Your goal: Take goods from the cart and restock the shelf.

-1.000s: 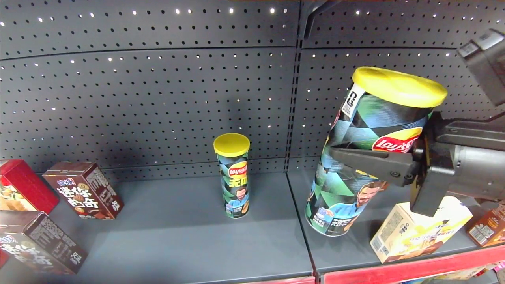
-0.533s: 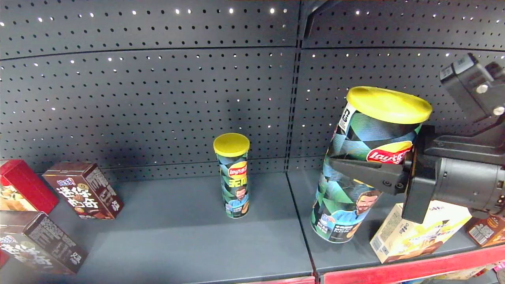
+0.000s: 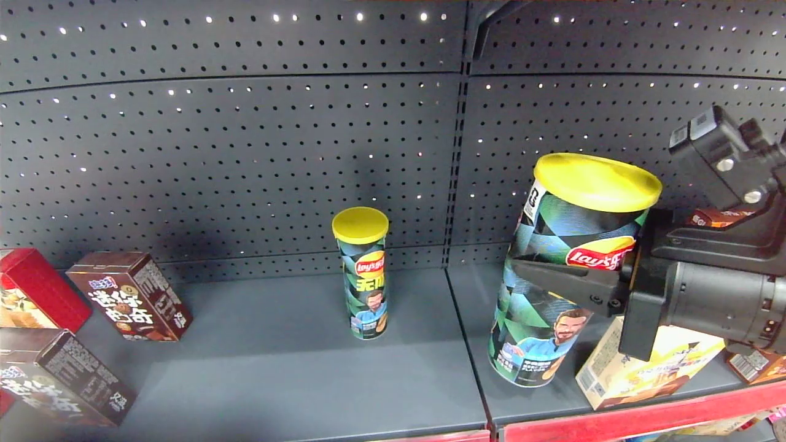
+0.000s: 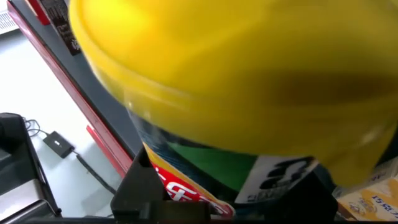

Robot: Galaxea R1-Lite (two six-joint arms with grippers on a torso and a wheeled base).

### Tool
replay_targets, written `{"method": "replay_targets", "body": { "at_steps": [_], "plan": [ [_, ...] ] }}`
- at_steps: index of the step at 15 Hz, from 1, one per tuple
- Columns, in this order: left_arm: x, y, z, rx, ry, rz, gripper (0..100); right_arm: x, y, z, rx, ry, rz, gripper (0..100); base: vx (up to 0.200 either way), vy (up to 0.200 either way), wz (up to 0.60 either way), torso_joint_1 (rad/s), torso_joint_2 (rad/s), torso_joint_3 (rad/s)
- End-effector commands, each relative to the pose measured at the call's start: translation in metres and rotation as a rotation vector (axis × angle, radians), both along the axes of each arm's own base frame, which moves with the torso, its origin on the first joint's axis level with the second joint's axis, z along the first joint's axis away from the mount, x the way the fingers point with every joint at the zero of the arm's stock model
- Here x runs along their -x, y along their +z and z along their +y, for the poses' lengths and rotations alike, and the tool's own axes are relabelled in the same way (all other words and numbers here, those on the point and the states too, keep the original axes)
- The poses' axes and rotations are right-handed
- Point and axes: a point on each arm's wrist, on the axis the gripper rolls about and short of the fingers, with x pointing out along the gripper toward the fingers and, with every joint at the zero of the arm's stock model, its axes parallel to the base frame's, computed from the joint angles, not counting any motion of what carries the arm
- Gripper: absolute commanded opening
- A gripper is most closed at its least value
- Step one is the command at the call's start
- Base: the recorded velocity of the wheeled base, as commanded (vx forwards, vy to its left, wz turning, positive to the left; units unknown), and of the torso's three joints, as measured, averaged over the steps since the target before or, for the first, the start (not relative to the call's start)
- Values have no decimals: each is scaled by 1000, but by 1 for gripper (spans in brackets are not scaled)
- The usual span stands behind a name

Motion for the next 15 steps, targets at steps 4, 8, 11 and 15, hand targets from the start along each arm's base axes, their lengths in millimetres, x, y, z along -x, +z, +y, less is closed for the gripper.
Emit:
{"method": "replay_targets", "body": {
  "at_steps": [4, 8, 11, 15],
  "plan": [
    [-128, 89, -30, -18, -289, 197, 100, 2, 1, -1, -5, -11, -6, 0, 0, 0, 0, 0, 0, 0],
    [-160, 78, -56, -38, -415, 235, 100, 3, 1, -3, -6, -12, -7, 0, 0, 0, 0, 0, 0, 0],
    [-169, 72, -68, -33, -521, 271, 100, 3, 2, -3, -9, -12, -10, 0, 0, 0, 0, 0, 0, 0],
    [-180, 59, -81, -62, -521, 332, 100, 8, 4, -9, -18, -15, -19, 0, 0, 0, 0, 0, 0, 0]
  ]
}}
